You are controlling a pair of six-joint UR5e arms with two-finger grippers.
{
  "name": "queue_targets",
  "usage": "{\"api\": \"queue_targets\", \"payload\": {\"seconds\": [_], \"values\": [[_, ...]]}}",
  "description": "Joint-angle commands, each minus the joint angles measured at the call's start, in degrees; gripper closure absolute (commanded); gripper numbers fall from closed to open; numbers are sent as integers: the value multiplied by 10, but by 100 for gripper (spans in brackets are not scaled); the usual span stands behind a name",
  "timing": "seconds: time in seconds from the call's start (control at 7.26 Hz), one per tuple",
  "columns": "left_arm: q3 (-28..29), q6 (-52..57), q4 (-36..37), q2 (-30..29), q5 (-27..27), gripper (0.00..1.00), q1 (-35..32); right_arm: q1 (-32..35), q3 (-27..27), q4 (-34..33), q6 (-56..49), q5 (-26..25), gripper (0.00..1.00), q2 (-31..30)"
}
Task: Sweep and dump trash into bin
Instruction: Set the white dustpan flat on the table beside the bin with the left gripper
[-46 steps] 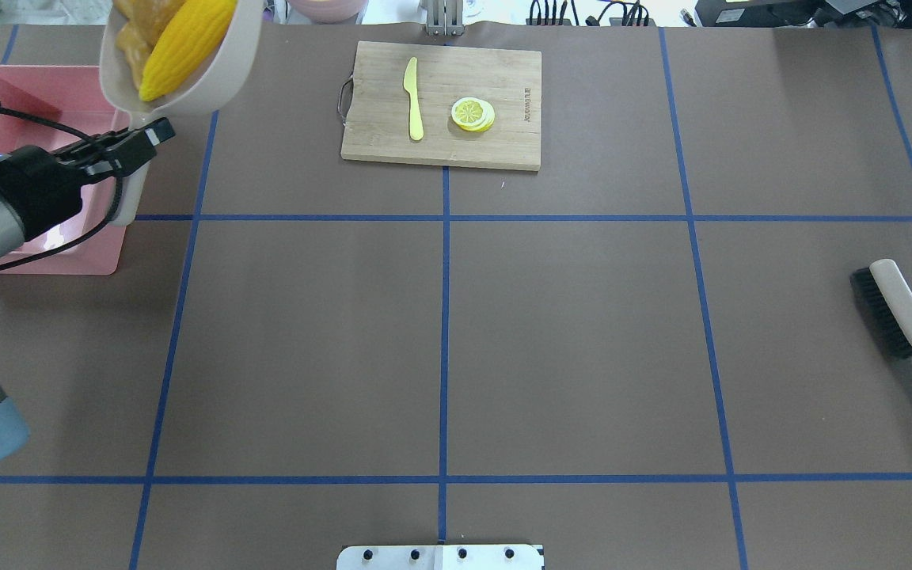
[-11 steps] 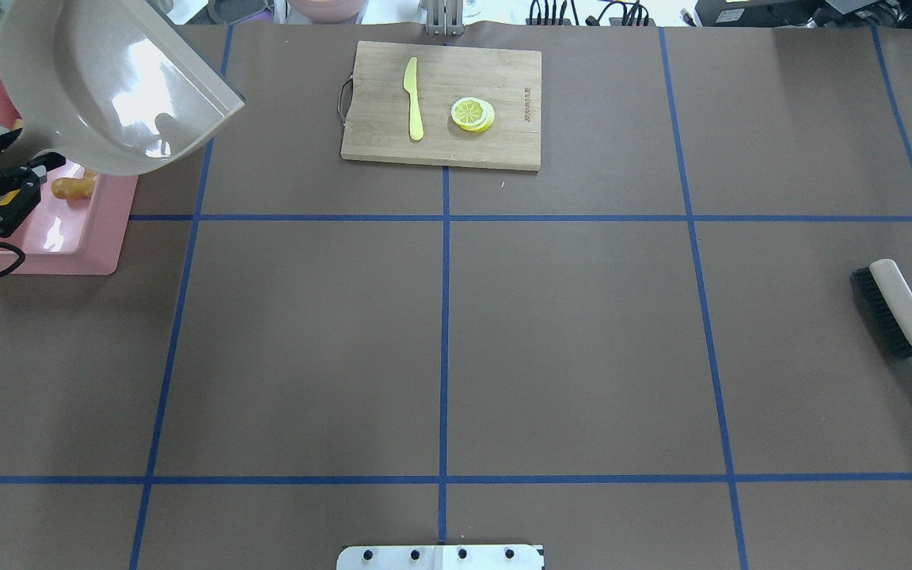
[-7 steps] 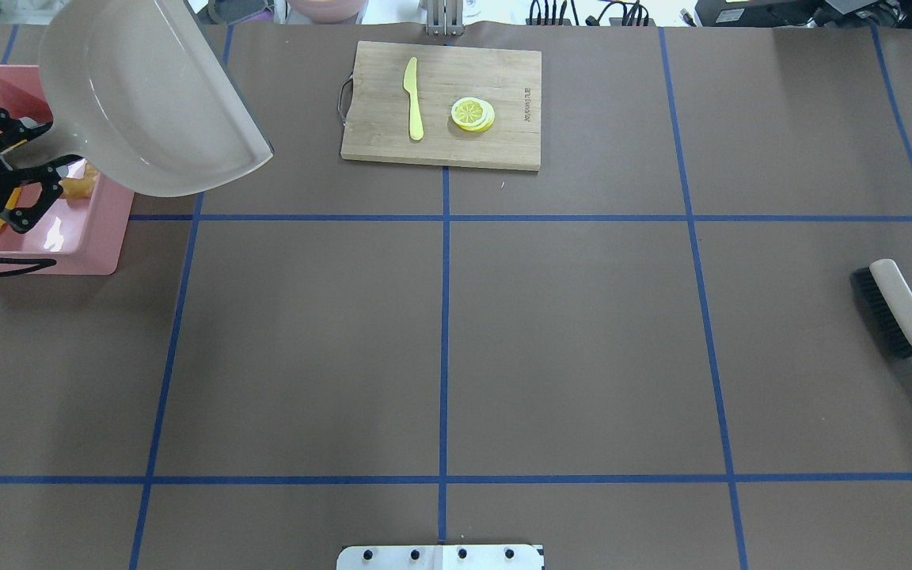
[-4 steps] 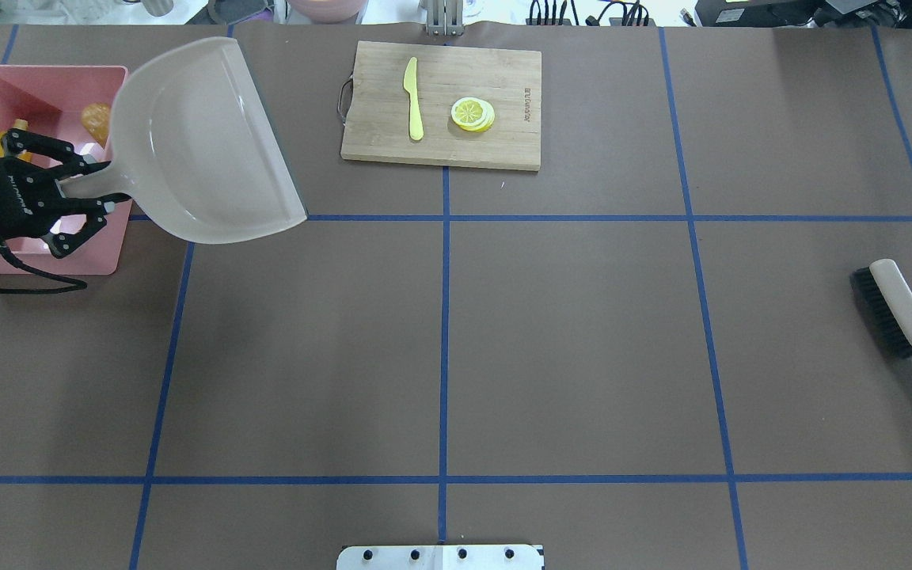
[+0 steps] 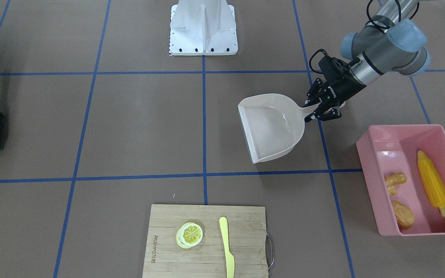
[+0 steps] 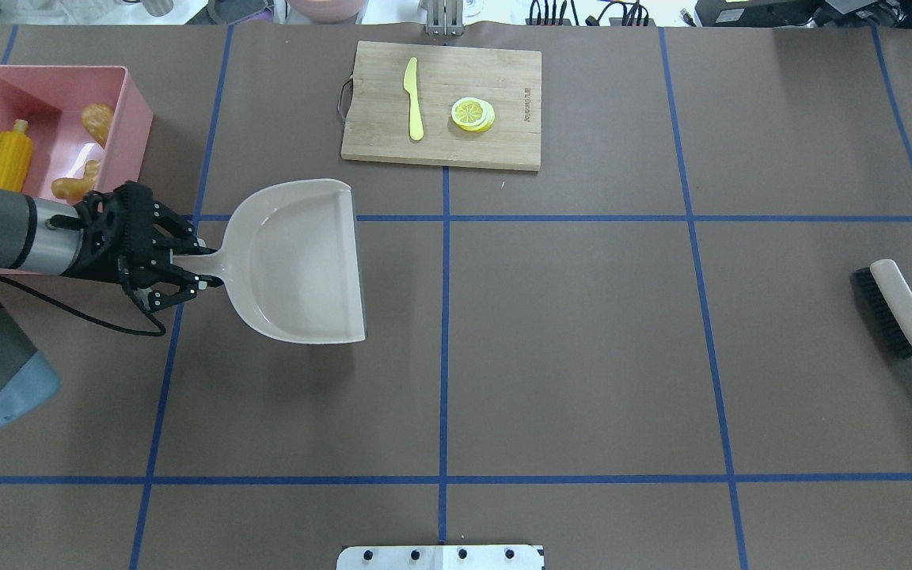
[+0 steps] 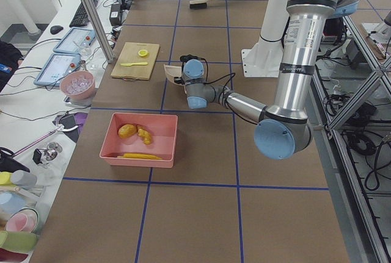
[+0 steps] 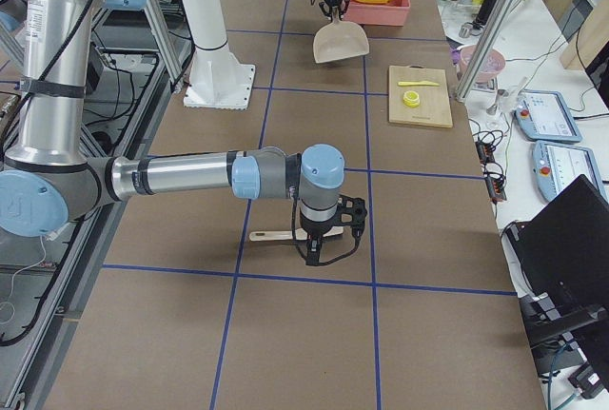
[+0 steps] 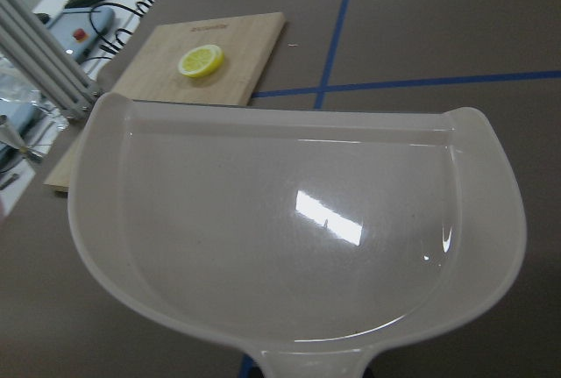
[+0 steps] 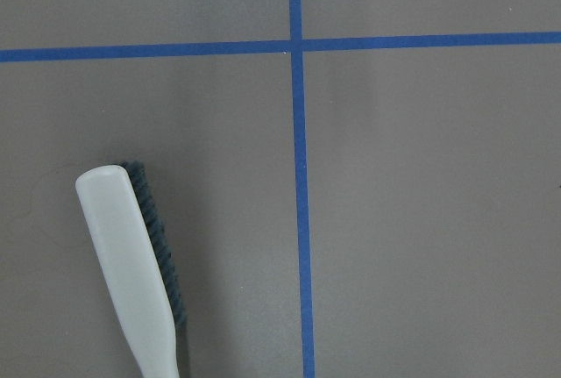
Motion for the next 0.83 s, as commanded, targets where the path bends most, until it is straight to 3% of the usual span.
{"api": "queue_targets", "payload": {"seconds": [0.0, 0.69], "values": [[41, 0, 47, -66, -44, 100, 34, 0, 0, 0, 0, 0, 0, 0], [48, 1, 82, -94, -49, 100, 38, 0, 1, 0, 1, 1, 0, 0]]}}
